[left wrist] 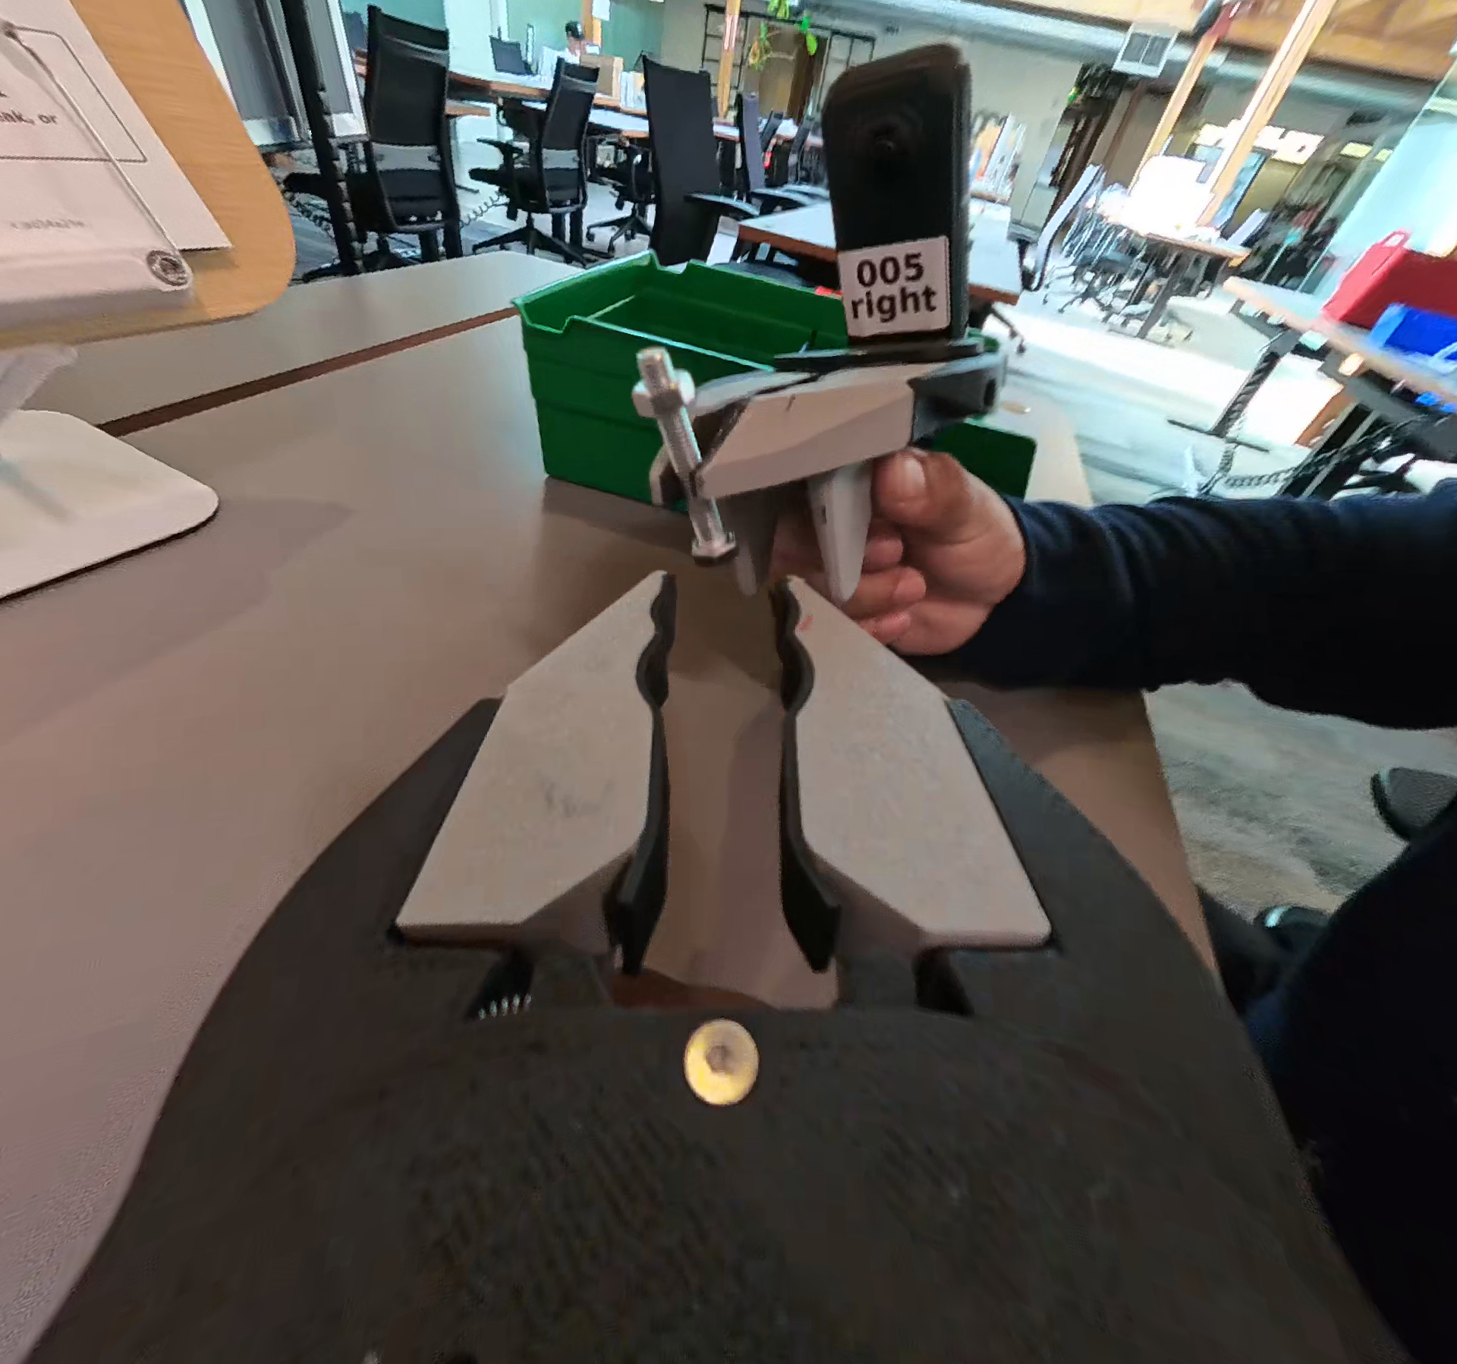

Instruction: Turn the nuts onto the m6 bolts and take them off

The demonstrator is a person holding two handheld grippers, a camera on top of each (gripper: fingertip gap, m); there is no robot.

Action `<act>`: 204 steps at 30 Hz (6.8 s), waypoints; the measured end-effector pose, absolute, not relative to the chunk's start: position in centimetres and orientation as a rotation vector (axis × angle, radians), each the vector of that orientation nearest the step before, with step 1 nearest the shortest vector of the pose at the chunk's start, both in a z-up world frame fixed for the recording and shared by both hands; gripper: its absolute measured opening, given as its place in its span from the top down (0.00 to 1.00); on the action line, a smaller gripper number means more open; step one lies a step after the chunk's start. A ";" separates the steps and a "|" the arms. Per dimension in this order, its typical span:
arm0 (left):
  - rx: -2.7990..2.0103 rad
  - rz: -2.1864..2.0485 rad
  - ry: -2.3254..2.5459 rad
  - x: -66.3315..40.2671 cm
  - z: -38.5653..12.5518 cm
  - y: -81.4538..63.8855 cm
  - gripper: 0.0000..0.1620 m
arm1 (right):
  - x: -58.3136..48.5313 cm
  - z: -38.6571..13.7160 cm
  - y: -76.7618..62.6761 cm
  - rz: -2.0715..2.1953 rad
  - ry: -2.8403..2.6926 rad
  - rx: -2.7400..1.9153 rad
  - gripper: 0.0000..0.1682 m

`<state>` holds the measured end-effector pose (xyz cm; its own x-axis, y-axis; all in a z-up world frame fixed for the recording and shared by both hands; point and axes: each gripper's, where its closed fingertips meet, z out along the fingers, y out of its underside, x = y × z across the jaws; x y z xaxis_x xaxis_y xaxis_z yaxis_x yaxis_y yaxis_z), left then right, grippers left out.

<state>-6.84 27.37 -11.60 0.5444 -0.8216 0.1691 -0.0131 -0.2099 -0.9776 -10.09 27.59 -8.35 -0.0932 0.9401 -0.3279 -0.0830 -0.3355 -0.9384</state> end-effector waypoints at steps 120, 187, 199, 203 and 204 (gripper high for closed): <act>-1.620 -0.764 0.680 -7.6 -11.8 28.3 0.99 | -10.8 -8.7 26.9 1.414 -1.071 -1.353 0.82; -1.663 -0.718 0.768 -6.6 -13.0 27.6 0.98 | -10.7 -9.9 27.2 1.271 -1.145 -1.396 0.97; -1.649 -0.782 0.710 -7.2 -12.3 27.7 0.97 | -10.6 -10.1 27.7 1.272 -1.121 -1.425 0.97; -1.657 -0.774 0.740 -6.9 -12.6 27.5 1.00 | -10.7 -10.0 27.5 1.277 -1.130 -1.417 0.97; -1.665 -0.745 0.749 -7.0 -12.8 27.7 1.00 | -10.7 -9.8 27.1 1.303 -1.133 -1.404 0.97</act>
